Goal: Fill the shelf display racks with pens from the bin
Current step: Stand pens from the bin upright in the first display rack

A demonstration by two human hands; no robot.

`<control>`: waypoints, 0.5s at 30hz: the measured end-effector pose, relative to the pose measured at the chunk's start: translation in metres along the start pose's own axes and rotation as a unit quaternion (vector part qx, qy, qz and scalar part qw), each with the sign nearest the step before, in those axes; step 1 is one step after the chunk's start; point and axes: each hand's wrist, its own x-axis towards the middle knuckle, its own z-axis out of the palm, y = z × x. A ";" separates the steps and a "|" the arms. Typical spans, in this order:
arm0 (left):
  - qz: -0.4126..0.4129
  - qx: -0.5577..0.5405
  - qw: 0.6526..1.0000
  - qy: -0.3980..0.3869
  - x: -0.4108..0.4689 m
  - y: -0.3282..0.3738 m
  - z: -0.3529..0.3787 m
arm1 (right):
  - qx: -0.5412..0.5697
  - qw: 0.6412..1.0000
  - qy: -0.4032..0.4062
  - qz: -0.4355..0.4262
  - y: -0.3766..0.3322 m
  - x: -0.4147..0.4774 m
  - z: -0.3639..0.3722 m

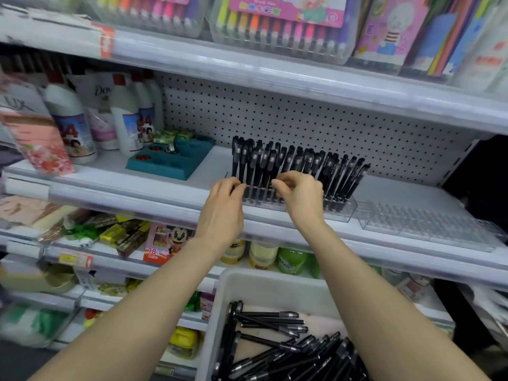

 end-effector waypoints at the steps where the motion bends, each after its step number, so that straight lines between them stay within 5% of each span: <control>1: -0.001 -0.011 1.000 0.005 -0.007 0.005 -0.001 | 0.005 1.000 0.004 0.002 0.004 -0.007 -0.007; 10: 0.048 -0.071 0.991 -0.102 -0.086 0.044 0.049 | -0.022 0.998 -0.037 0.041 0.070 -0.102 -0.026; 15: 0.029 -0.003 0.986 -0.165 -0.114 0.046 0.067 | -0.022 0.996 -0.054 0.065 0.100 -0.164 -0.017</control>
